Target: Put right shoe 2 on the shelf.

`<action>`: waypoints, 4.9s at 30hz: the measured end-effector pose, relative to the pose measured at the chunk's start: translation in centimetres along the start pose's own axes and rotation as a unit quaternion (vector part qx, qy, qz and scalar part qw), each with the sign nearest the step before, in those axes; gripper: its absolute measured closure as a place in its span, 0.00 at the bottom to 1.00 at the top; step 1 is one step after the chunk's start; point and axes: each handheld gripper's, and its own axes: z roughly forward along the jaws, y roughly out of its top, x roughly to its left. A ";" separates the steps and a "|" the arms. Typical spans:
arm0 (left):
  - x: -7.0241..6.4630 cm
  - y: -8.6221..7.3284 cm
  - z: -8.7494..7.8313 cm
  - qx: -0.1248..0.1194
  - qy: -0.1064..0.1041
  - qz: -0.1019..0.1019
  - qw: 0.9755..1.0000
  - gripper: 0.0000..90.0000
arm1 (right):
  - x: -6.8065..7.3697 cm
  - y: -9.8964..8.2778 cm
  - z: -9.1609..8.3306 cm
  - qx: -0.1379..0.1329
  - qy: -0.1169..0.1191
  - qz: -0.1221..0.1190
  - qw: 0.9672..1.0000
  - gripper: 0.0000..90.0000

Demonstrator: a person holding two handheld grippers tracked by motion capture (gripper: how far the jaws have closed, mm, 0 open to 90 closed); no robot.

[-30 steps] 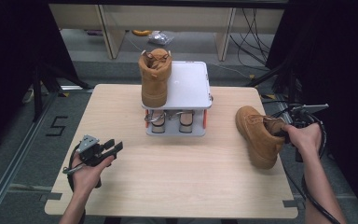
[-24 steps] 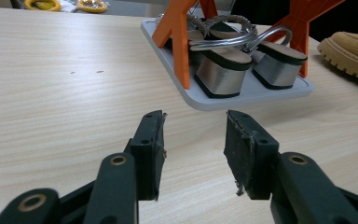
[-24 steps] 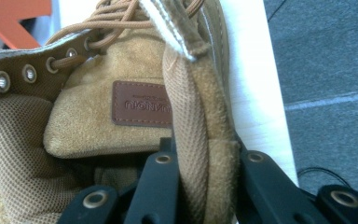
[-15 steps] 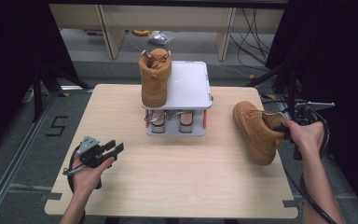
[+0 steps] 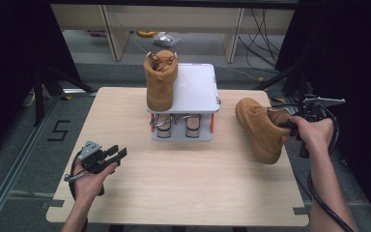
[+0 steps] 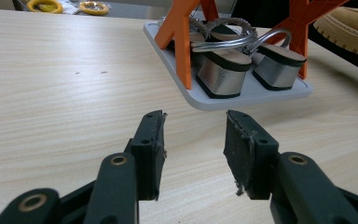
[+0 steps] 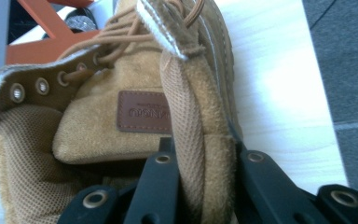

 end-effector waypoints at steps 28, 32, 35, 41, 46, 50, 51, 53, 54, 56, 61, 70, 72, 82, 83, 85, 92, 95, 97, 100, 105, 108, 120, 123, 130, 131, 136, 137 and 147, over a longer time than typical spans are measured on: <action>0.3 -0.1 -0.1 0.001 0.003 0.003 1.000 0.65 | 2.7 1.4 0.1 -0.023 0.036 0.022 0.999 0.92; 0.3 -0.1 -0.2 0.002 0.005 0.003 1.000 0.65 | 2.9 1.5 0.2 -0.028 0.037 0.024 0.999 0.92; 0.3 -0.1 -0.2 0.001 0.005 0.004 1.000 0.66 | 2.9 1.7 0.0 -0.020 0.038 0.019 0.999 0.92; 0.4 -0.1 -0.2 0.001 0.006 0.004 1.000 0.66 | 3.2 1.8 0.1 -0.050 0.064 0.028 0.996 0.92; 0.4 -0.1 -0.2 0.001 0.006 0.004 1.000 0.66 | 3.6 2.1 -0.2 -0.035 0.055 0.033 0.997 0.92; 0.5 -0.1 -0.2 0.002 0.007 0.005 1.000 0.66 | 3.7 2.3 0.1 -0.065 0.074 0.032 0.995 0.92; 0.5 -0.2 -0.2 0.003 0.007 0.005 1.000 0.66 | 3.8 2.3 0.0 -0.060 0.074 0.031 0.995 0.92; 0.5 -0.2 -0.2 0.001 0.006 0.004 1.000 0.66 | 3.9 2.4 -0.3 -0.044 0.065 0.030 0.996 0.92; 0.5 -0.2 -0.2 0.001 0.005 0.004 1.000 0.66 | 4.0 2.4 -0.1 -0.059 0.072 0.032 0.995 0.92; 0.5 -0.2 -0.2 0.001 0.005 0.004 1.000 0.66 | 4.2 2.6 -0.4 -0.053 0.082 0.020 0.995 0.92; 0.5 -0.2 -0.2 0.002 0.008 0.004 1.000 0.66 | 4.9 3.0 -0.6 -0.070 0.085 0.036 0.993 0.92; 0.6 -0.3 -0.3 0.003 0.009 0.003 1.000 0.66 | 5.7 3.6 -1.1 -0.061 0.087 0.035 0.994 0.92; 0.6 -0.3 -0.2 0.003 0.009 0.002 1.000 0.66 | 5.8 3.7 -1.1 -0.067 0.090 0.033 0.993 0.91; 0.7 -0.3 -0.3 0.000 0.008 0.000 1.000 0.66 | 6.5 4.0 -1.2 -0.067 0.095 0.039 0.992 0.91; 0.7 -0.3 -0.3 0.001 0.009 0.001 1.000 0.66 | 6.7 4.1 -1.2 -0.073 0.100 0.043 0.991 0.91; 0.7 -0.3 -0.3 0.001 0.010 0.001 1.000 0.66 | 6.7 4.1 -1.2 -0.076 0.108 0.038 0.991 0.91; 0.7 -0.4 -0.3 0.003 0.010 0.001 1.000 0.66 | 7.4 4.4 -1.4 -0.081 0.113 0.039 0.990 0.91; 0.7 -0.4 -0.3 0.001 0.010 0.000 1.000 0.66 | 7.8 4.6 -1.4 -0.092 0.114 0.042 0.988 0.91; 0.7 -0.4 -0.3 0.001 0.010 0.000 1.000 0.66 | 8.0 4.6 -1.4 -0.090 0.116 0.044 0.988 0.91; 0.7 -0.4 -0.3 0.002 0.010 0.000 1.000 0.66 | 8.4 4.8 -1.5 -0.090 0.120 0.043 0.988 0.91; 0.7 -0.4 -0.3 0.002 0.010 -0.001 1.000 0.66 | 8.8 4.9 -1.5 -0.093 0.121 0.043 0.987 0.91; 0.8 -0.4 -0.3 0.002 0.010 0.000 1.000 0.66 | 9.0 5.0 -1.4 -0.097 0.122 0.039 0.987 0.91; 0.8 -0.4 -0.4 0.002 0.012 -0.001 1.000 0.66 | 10.3 5.3 -1.4 -0.097 0.131 0.039 0.986 0.91; 0.9 -0.4 -0.4 0.002 0.012 -0.001 1.000 0.66 | 10.6 5.4 -1.3 -0.101 0.130 0.027 0.986 0.90; 0.9 -0.4 -0.4 0.002 0.011 0.000 1.000 0.66 | 11.5 5.5 -1.3 -0.103 0.134 0.025 0.985 0.90; 0.9 -0.4 -0.4 0.001 0.010 -0.001 1.000 0.66 | 11.9 5.5 -1.2 -0.100 0.136 0.030 0.985 0.90; 0.9 -0.4 -0.5 0.001 0.011 -0.001 1.000 0.66 | 12.4 5.6 -1.1 -0.096 0.142 0.033 0.985 0.90; 0.9 -0.4 -0.5 0.000 0.011 -0.001 1.000 0.66 | 12.5 5.6 -0.9 -0.103 0.140 0.022 0.984 0.90; 1.0 -0.5 -0.5 0.001 0.011 -0.002 1.000 0.66 | 13.9 5.7 -0.6 -0.095 0.144 0.026 0.985 0.90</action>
